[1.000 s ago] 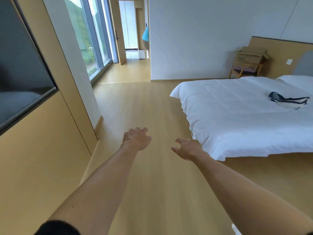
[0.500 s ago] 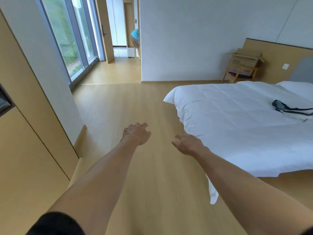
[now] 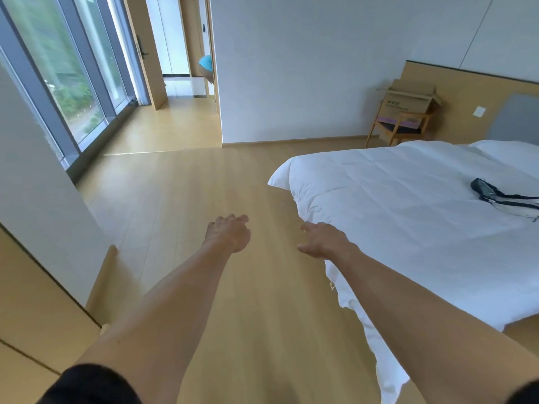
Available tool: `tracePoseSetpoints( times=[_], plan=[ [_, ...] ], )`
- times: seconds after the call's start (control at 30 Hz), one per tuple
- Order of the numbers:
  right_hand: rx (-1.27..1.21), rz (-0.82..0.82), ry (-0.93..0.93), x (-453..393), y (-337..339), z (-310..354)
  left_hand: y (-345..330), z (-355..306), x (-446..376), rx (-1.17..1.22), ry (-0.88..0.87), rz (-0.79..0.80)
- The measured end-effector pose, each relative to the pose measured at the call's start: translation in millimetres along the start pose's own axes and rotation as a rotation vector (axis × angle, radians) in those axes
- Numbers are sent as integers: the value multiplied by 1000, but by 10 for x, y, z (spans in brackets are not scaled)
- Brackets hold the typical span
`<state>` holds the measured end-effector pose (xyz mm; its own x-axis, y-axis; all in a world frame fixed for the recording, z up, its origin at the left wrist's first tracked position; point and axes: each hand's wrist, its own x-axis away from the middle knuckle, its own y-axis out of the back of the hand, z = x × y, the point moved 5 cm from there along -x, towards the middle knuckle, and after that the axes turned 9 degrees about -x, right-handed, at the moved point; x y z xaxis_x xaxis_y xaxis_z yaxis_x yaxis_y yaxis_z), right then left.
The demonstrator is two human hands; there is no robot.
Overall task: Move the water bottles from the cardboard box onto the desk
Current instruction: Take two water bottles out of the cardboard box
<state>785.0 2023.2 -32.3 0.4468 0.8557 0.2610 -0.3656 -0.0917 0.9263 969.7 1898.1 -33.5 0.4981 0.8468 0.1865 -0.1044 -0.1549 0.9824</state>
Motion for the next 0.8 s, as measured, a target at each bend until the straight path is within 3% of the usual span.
tracePoseSetpoints(
  times=[0.8],
  plan=[
    [-107, 104, 111, -4471, 964, 297, 839, 159, -4127, 86, 159, 6]
  ],
)
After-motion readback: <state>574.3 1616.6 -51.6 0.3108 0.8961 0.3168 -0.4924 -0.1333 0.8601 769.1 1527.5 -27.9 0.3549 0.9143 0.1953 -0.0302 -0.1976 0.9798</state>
